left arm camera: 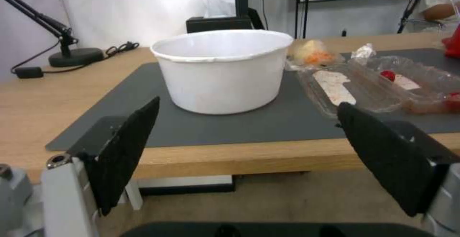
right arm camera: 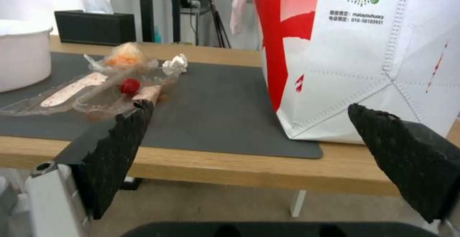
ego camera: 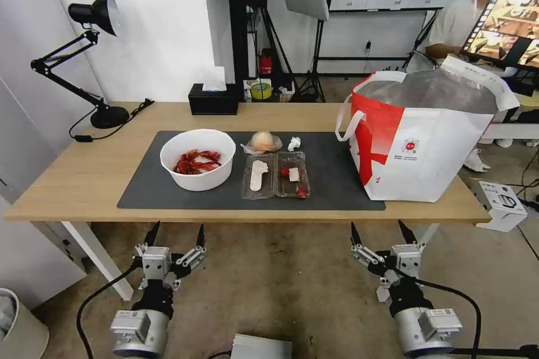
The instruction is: Pick up the trash from the table and place it into the takeout bag.
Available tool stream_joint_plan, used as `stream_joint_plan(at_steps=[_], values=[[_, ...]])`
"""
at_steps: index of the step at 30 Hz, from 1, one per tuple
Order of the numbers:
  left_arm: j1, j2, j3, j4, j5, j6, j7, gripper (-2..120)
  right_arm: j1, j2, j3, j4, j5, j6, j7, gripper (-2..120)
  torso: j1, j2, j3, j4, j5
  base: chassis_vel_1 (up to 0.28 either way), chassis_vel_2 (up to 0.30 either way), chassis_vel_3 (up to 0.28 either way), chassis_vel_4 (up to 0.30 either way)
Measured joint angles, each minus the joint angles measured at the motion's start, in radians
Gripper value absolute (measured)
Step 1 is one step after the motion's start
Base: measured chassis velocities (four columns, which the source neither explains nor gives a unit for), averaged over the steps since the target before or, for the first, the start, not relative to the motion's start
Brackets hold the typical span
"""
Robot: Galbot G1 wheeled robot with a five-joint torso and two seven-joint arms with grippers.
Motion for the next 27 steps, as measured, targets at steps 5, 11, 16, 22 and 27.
stream_joint_plan(at_steps=[5,11,16,22,27], values=[[0.0,0.0,0.0,0.0,0.0,0.0,0.0,100,0.0,0.0,0.0,0.0,0.0,0.0,0.0,100,0.0,0.0,0.0,0.0,0.0,0.0,0.0,0.0,0.0],[0.0,0.0,0.0,0.0,-0.001,0.001,0.0,100,0.0,0.0,0.0,0.0,0.0,0.0,0.0,100,0.0,0.0,0.0,0.0,0.0,0.0,0.0,0.0,0.0],[-0.038,0.03,0.025,0.007,-0.095,0.074,-0.047,100,0.042,-0.054,-0.005,-0.017,0.041,-0.063,-0.006,100,0.0,0.0,0.0,-0.0002,0.0,0.0,0.0,0.0,0.0],[-0.093,0.071,0.061,0.021,-0.228,0.178,-0.116,100,0.131,-0.168,-0.019,-0.057,0.132,-0.2,-0.025,100,0.0,0.0,0.0,0.0,0.0001,0.0,0.0,0.0,0.0],[-0.149,0.115,0.098,0.036,-0.367,0.285,-0.186,100,0.223,-0.285,-0.033,-0.099,0.224,-0.341,-0.042,100,0.0,0.0,0.0,0.0,0.0001,0.0,0.0,0.0,0.0]])
